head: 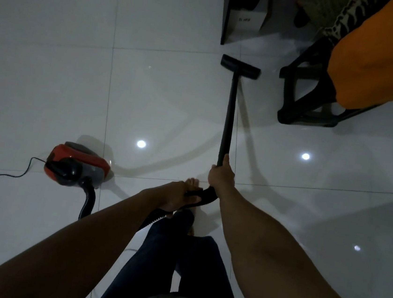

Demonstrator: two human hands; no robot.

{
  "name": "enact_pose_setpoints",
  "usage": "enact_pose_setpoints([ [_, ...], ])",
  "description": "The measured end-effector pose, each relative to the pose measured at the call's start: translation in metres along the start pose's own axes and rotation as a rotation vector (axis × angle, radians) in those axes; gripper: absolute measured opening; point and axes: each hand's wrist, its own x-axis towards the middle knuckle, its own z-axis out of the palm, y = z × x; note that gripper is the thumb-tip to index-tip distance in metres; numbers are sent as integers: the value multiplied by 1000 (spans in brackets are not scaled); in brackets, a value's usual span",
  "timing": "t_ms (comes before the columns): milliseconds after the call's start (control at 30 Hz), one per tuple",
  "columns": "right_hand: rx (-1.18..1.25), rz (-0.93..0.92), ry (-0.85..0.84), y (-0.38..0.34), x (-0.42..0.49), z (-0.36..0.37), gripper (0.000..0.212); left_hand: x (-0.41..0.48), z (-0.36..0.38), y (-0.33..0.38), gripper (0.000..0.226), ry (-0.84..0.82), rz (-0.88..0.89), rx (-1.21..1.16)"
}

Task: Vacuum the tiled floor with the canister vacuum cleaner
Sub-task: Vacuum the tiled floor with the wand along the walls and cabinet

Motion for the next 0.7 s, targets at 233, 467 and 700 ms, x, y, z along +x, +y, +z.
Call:
enact_pose_setpoints([
  [233, -1, 66, 68, -23, 25, -32, 67, 17, -26, 28, 53, 11, 83, 41],
  [467, -20, 38, 94, -49, 37, -61, 67, 29, -45, 55, 53, 5, 101, 15],
  [700, 26, 39, 67, -13, -12, -41, 63, 8, -29, 31, 46, -124, 65, 78],
])
